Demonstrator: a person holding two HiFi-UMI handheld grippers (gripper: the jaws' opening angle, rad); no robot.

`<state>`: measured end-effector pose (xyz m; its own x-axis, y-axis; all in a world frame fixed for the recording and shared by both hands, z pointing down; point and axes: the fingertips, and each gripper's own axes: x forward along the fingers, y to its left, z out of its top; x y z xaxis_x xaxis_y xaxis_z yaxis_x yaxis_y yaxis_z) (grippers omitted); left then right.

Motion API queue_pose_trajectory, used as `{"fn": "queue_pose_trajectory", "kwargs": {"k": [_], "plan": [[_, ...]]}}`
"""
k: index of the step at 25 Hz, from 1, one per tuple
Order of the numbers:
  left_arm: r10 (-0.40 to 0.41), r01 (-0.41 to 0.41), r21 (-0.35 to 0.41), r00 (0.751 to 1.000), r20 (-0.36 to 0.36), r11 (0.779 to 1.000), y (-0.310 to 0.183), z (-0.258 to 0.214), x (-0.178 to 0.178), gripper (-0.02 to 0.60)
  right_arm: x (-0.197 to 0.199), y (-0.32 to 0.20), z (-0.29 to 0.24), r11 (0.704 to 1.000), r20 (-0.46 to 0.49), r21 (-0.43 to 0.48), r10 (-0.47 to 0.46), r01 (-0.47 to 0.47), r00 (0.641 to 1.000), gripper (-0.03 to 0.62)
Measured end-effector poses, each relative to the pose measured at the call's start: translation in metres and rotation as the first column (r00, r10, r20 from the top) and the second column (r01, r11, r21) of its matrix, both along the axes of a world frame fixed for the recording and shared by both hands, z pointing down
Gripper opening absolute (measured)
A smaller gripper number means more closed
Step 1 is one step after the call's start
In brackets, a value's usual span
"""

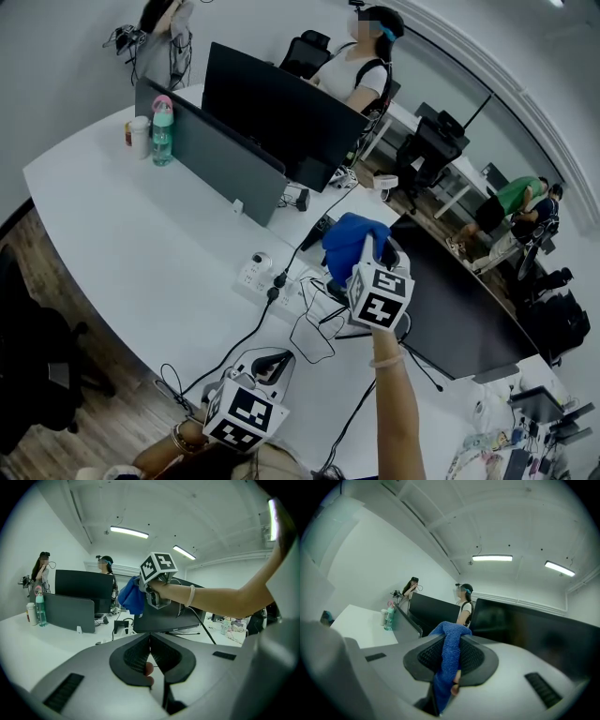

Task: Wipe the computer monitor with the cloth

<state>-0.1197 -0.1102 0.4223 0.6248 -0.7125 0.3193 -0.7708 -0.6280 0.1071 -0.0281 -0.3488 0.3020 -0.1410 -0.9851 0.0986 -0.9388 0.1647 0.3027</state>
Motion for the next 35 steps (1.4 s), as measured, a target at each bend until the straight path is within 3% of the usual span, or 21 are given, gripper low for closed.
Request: {"fn": "queue_pose_trajectory", "kwargs": {"k": [35], "plan": [[-0.013,0.013,-0.001,1.0,0.017,1.0,0.0,0.002,-0.006,0.009,0.001,0.003,-0.042,0.994,0.024,0.108,0.013,-0.015,1.0,0.072]]}}
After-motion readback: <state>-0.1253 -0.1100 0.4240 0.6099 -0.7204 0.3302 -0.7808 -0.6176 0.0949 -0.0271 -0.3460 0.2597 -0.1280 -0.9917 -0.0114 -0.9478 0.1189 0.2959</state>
